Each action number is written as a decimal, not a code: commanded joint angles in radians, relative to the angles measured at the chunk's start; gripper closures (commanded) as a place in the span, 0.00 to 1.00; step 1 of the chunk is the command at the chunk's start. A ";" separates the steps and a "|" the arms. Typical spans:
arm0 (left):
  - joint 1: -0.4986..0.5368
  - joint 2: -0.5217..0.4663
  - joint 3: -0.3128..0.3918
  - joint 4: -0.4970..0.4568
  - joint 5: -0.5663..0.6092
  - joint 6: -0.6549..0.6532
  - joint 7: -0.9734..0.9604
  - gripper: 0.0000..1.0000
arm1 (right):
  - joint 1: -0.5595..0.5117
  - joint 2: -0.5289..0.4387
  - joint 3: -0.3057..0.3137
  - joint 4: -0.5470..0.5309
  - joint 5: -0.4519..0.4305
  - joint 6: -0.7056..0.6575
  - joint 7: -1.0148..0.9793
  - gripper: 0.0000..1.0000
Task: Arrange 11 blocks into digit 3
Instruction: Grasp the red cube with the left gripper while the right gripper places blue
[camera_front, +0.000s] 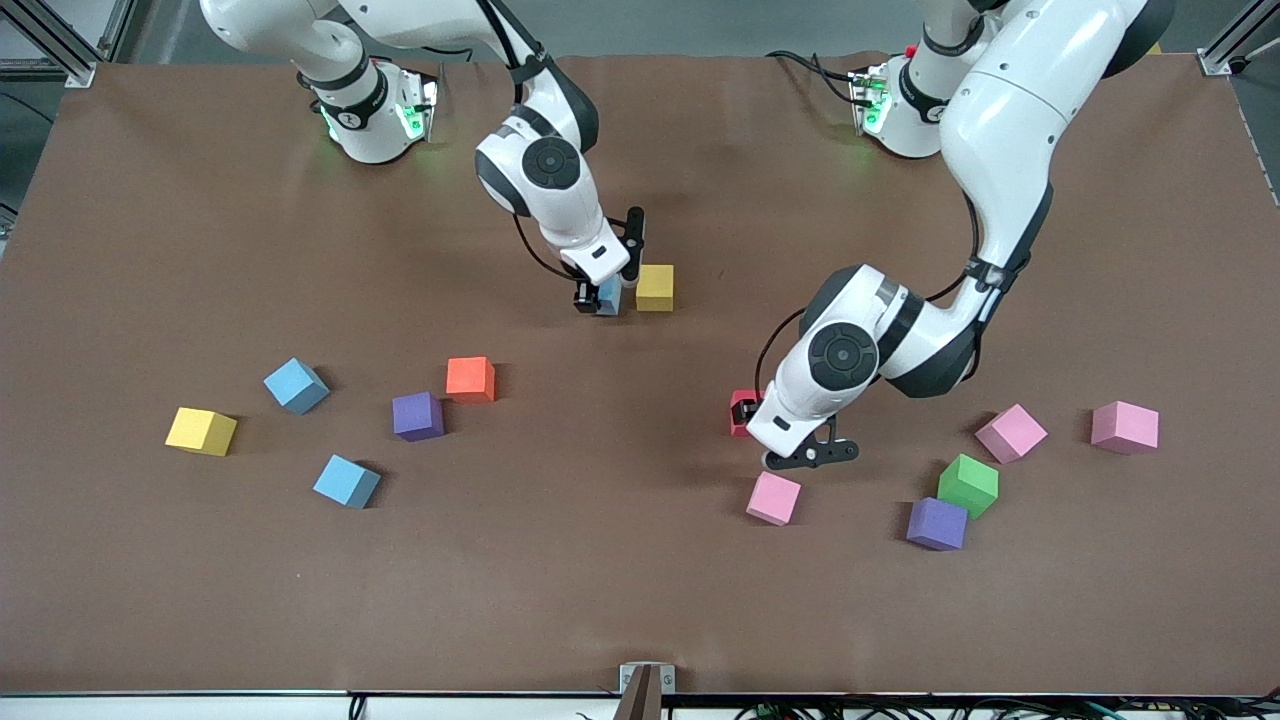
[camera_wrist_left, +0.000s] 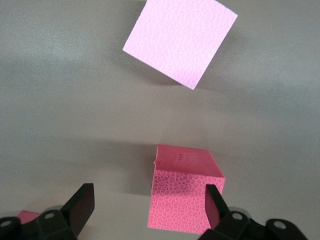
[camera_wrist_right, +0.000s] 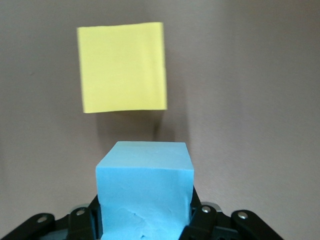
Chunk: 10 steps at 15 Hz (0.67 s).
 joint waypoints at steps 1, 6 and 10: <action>-0.010 0.017 0.002 0.044 -0.036 -0.006 0.018 0.03 | 0.033 -0.009 -0.019 -0.028 -0.035 0.007 0.003 0.54; -0.024 0.053 0.002 0.061 -0.038 0.008 0.030 0.03 | 0.101 0.046 -0.093 0.024 -0.082 0.007 0.031 0.54; -0.030 0.077 0.002 0.061 -0.033 0.032 0.030 0.03 | 0.130 0.072 -0.117 0.056 -0.082 0.005 0.059 0.53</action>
